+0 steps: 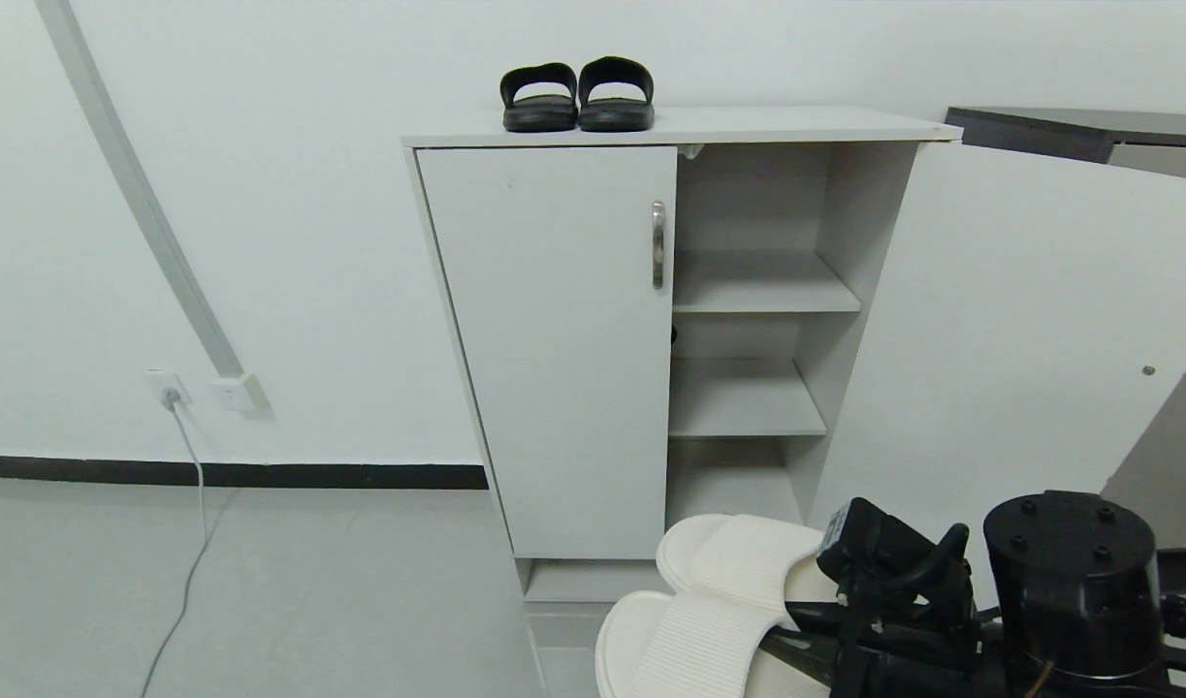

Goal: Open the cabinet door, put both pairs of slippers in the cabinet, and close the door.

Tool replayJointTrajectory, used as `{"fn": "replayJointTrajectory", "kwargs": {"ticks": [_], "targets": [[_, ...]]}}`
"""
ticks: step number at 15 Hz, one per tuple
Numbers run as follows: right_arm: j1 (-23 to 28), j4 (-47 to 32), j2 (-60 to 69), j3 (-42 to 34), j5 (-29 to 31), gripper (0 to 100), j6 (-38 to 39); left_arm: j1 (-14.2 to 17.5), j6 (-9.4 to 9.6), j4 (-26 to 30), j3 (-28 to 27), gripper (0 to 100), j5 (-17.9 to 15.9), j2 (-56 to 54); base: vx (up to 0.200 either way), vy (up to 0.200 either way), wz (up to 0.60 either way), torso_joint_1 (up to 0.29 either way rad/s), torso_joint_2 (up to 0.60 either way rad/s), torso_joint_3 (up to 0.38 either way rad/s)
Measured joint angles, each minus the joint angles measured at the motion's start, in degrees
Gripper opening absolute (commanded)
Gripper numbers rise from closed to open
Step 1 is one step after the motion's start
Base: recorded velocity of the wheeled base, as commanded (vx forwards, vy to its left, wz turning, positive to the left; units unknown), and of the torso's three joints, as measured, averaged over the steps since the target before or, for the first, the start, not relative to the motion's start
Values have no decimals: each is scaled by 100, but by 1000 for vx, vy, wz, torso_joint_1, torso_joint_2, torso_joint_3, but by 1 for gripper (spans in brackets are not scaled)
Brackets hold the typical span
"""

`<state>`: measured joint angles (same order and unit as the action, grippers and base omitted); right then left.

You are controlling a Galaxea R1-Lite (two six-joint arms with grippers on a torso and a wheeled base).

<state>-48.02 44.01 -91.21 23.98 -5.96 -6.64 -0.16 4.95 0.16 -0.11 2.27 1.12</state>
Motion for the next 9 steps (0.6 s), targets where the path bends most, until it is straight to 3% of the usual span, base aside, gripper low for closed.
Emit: {"fn": "replayJointTrajectory", "kwargs": {"ticks": [2,4,9], "targets": [[-2,66,-63,49,72,0,18,16,-57,5,1,0,-38,-68,0,0,0,0,0,0],[-7,219,-230,135,674,0,271,18,-530,-2,4,0,-41,-99,0,0,0,0,0,0],[-433,1098,-1215,672,3243,0,1573,21,-584,-6,4,0,-44,-117,0,0,0,0,0,0]]}}
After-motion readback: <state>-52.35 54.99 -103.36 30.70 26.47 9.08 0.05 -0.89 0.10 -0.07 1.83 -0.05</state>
